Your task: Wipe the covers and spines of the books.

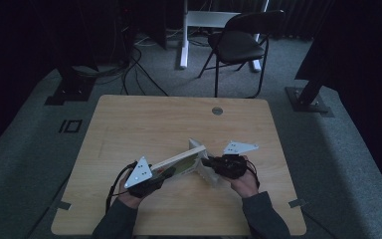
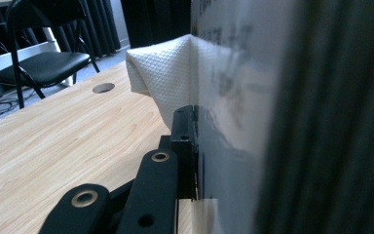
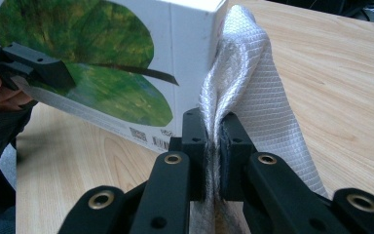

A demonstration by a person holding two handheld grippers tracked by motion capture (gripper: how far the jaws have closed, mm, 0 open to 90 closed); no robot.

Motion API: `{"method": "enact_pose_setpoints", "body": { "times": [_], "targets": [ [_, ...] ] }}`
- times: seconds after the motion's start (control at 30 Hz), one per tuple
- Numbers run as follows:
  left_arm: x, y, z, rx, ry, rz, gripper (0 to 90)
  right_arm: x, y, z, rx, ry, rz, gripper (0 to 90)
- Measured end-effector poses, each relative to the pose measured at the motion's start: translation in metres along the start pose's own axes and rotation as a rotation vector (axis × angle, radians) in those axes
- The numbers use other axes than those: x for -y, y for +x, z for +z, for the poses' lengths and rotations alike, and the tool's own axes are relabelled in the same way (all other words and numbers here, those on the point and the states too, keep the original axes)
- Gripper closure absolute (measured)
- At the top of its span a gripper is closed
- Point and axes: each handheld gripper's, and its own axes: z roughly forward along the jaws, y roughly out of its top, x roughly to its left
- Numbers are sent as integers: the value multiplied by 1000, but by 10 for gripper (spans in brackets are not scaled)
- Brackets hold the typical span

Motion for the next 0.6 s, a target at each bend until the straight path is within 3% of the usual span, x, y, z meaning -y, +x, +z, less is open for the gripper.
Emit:
{"method": "enact_pose_setpoints", "body": {
  "times": [0.6],
  "targets": [
    [-2,4,-6,4,-32,-27,779,6,3,13,-19,52,-14,838]
  ]
}}
